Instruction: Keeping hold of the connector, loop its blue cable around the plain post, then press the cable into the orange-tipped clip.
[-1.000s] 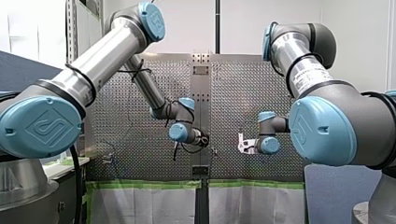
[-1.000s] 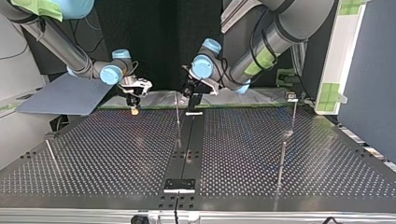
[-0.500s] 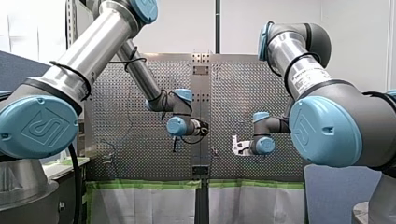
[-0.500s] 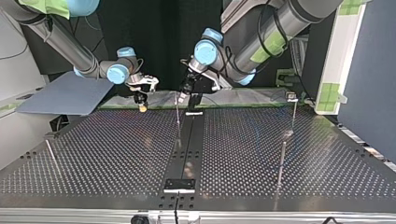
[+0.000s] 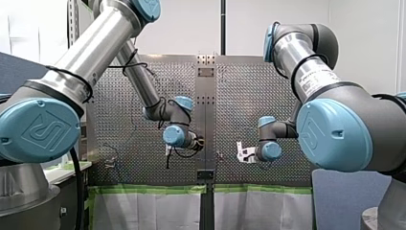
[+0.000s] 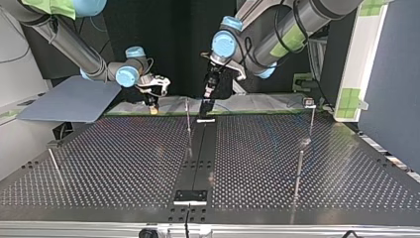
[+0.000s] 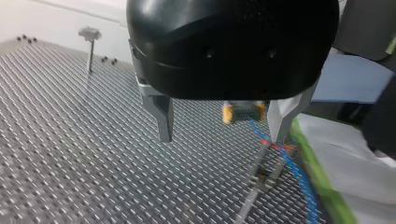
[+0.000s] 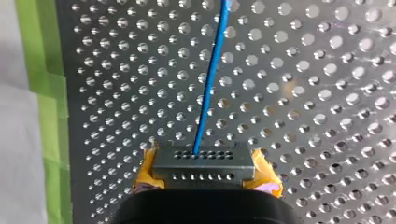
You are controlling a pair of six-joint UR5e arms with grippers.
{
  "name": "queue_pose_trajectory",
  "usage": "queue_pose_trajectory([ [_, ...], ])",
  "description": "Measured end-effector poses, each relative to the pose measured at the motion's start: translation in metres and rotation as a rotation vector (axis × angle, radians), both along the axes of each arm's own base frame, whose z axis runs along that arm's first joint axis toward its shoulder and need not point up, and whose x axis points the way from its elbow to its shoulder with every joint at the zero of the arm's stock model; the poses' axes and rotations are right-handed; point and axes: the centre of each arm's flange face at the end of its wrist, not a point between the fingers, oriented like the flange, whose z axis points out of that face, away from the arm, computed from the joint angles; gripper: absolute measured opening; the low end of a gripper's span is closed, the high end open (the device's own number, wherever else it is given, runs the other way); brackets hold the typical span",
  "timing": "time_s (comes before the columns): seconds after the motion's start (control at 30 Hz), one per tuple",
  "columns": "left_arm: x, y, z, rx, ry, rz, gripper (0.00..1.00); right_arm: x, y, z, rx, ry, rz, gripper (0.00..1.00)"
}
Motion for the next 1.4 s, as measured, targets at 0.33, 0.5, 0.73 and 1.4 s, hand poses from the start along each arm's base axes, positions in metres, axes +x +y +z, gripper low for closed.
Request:
queue_pose_trajectory([
  [0.33, -0.030, 0.033, -0.026, 0.073, 0.059, 0.094, 1.00, 0.005, 0.010, -0.003, 0.065, -0.023, 0.054, 0.00],
  [0.5, -0.045, 0.047, -0.036, 0.108, 0.085, 0.134, 1.00, 0.000, 0.011, -0.005, 0.106, -0.041, 0.074, 0.00],
  [0.73, -0.056, 0.061, -0.043, 0.149, 0.111, 0.181, 1.00, -0.015, 0.025, -0.016, 0.161, 0.026, 0.077, 0.00],
  [1.4, -0.037, 0.025, -0.026, 0.070, 0.120, 0.076, 1.00, -0.021, 0.036, -0.026, 0.134, 0.044, 0.076, 0.00],
])
